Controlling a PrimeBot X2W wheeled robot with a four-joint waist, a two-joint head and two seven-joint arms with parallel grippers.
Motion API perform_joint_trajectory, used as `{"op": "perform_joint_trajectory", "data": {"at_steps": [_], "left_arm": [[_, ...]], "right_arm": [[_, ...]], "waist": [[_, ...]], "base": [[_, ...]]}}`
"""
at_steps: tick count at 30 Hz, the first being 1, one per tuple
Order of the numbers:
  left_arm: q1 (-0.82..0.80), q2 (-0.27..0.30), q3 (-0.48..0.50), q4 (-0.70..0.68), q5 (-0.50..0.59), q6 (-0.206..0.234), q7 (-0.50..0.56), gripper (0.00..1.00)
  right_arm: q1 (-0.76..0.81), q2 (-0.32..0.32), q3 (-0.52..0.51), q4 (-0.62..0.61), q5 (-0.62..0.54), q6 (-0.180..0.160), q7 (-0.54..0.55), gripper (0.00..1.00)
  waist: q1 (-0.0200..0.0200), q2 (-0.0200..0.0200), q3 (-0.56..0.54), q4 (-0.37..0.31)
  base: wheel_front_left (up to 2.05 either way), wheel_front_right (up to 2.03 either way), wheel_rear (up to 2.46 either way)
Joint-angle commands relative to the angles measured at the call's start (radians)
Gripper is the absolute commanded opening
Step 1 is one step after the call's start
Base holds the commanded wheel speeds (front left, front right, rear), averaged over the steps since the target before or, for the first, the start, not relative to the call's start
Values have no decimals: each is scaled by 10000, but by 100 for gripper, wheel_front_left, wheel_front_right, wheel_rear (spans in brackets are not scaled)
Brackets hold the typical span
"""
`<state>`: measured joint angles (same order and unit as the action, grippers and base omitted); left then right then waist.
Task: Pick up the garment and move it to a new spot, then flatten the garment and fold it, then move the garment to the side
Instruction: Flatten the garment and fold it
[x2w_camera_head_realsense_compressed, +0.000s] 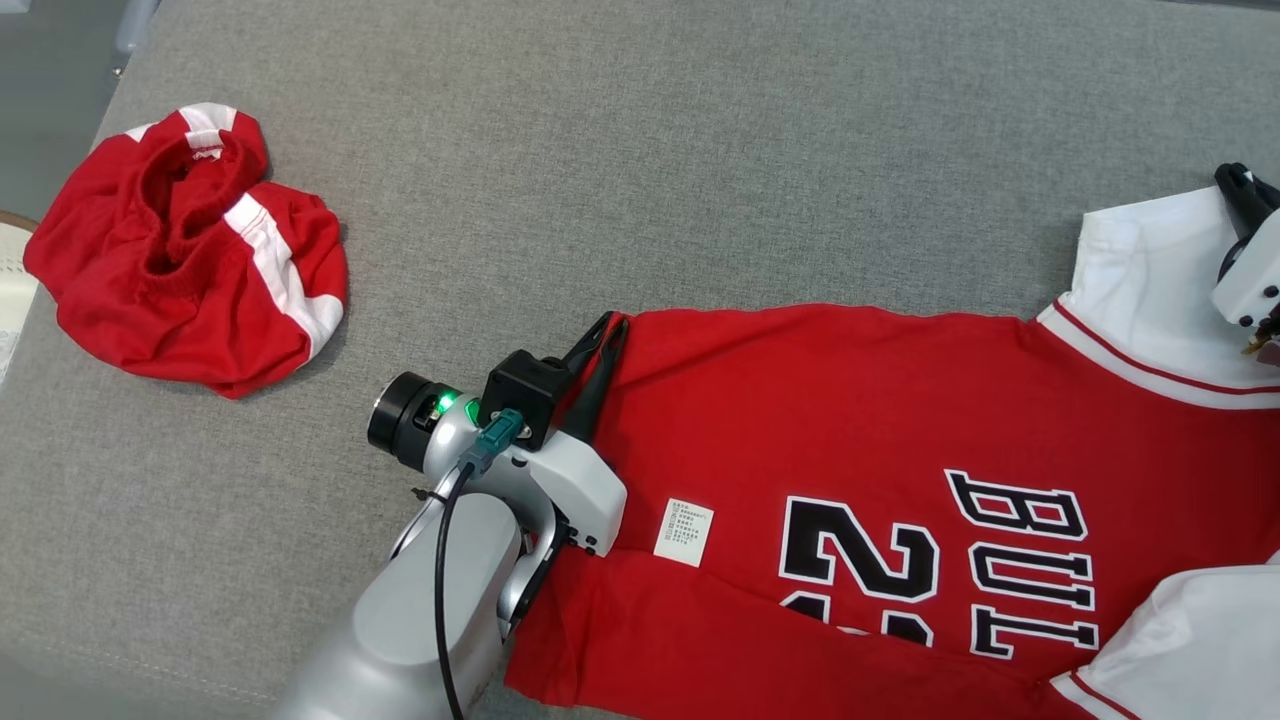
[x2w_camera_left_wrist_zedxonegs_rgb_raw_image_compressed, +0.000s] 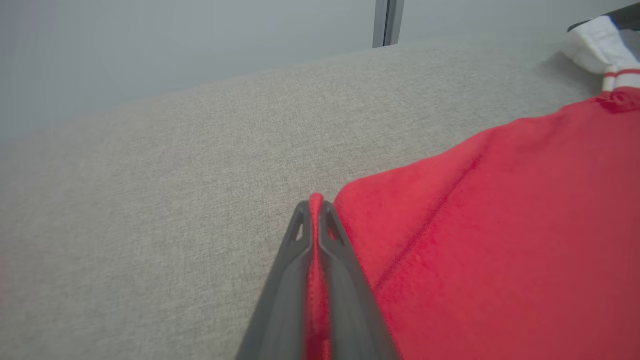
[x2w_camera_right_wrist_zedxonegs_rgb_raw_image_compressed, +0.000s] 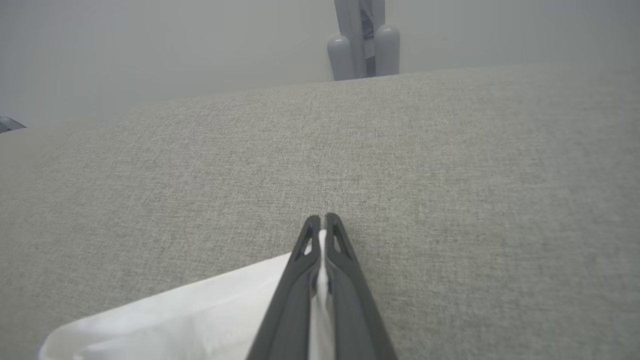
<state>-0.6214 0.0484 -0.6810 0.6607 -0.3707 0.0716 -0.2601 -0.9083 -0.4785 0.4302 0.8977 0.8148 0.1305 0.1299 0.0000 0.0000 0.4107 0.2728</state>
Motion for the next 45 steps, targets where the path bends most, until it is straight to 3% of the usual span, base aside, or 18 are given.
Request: {"op": "perform_joint_trajectory", "data": {"at_steps": [1, 25, 45], "left_arm": [[-128, 42, 9, 42, -39, 40, -51, 0], [600, 554, 824, 76, -254, 68, -56, 0], [1654, 1142, 938, -142, -359, 96, -55, 0]], "right_arm": [[-53, -92, 69, -62, 79, 3, -115, 0], [1496, -811, 1990, -2567, 1967, 5, -1514, 0], [3200, -1205, 2252, -4261, 3372, 5, -1938, 0]], "waist": [[0, 0, -56, -44], [0, 0, -1516, -1223], [0, 0, -2852, -1887]], "base": [[0, 0, 0], [0, 0, 0], [0, 0, 0]]}}
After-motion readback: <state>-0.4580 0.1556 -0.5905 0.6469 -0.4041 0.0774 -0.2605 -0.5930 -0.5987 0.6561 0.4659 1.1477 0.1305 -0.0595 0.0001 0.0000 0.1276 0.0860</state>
